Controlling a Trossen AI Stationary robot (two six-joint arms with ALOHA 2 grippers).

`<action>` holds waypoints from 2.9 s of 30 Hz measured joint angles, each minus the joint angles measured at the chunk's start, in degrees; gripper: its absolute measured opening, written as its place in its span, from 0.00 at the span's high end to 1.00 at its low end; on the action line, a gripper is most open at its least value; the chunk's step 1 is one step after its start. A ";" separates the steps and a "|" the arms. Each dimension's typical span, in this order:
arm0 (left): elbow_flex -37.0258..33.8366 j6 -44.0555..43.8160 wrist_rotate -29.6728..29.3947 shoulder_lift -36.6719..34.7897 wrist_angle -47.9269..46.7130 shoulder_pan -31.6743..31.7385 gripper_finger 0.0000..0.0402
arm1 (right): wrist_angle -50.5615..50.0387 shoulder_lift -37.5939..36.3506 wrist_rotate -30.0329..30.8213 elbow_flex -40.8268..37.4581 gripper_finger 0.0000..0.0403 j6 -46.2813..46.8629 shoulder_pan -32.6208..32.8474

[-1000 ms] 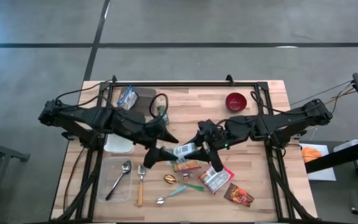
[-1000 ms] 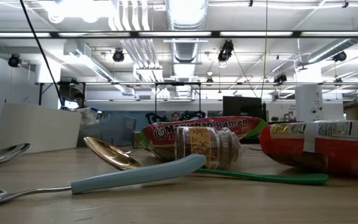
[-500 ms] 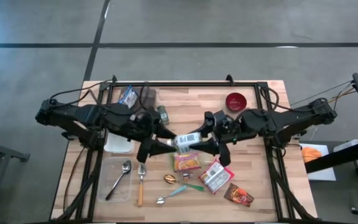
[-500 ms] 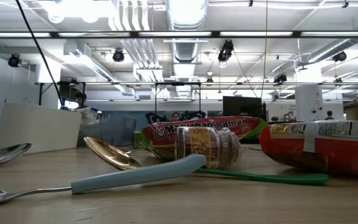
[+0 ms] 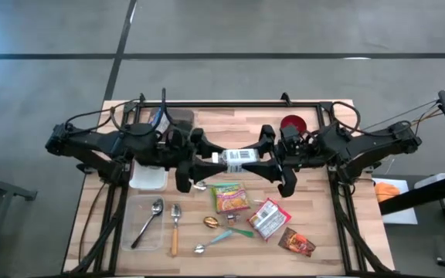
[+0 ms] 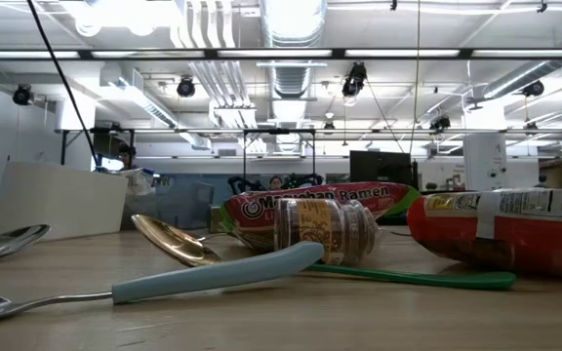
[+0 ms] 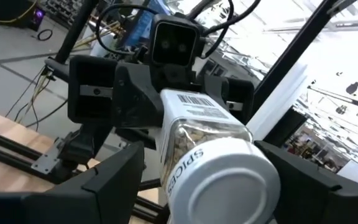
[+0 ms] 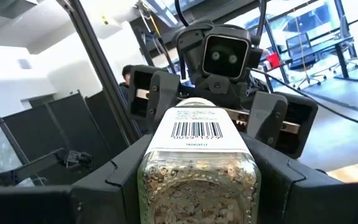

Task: Pick & Place Food Item
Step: Put the white seasoning bottle into the white bin

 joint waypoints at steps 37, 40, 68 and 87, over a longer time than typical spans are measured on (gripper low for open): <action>1.24 11.82 0.94 -0.70 -7.54 0.08 0.51 | 1.36 0.26 2.32 0.11 0.14 -1.47 0.07; 4.17 9.90 0.96 -1.32 -19.71 0.48 0.51 | 1.16 0.26 3.21 0.11 0.14 -1.49 0.11; -17.75 -18.66 1.39 -13.95 -85.47 8.68 0.51 | -5.11 0.20 4.11 0.02 0.13 -0.30 0.87; -36.02 -21.23 8.76 -16.94 -66.90 17.95 0.51 | -5.74 0.22 4.09 0.02 0.13 0.94 0.94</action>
